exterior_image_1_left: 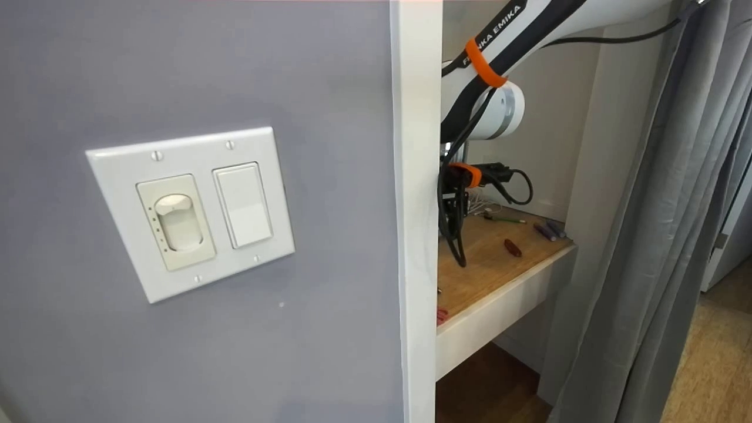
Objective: Move the papers on the left to the right
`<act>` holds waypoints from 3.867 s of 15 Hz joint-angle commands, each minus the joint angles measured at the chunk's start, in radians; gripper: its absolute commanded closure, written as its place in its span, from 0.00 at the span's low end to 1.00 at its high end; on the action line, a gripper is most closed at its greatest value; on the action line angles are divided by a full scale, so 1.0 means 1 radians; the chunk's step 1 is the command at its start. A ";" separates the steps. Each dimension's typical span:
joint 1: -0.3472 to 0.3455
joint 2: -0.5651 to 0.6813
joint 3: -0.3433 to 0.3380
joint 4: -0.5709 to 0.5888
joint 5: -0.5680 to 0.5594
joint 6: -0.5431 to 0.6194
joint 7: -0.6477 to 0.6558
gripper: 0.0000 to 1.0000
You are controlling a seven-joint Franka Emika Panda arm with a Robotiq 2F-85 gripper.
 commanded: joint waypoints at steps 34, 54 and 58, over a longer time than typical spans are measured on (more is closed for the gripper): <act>0.064 0.770 0.100 0.682 0.013 0.332 -0.121 1.00; 0.078 0.827 0.006 0.743 -0.009 0.171 -0.084 1.00; 0.067 0.826 -0.020 0.746 -0.010 0.182 -0.061 1.00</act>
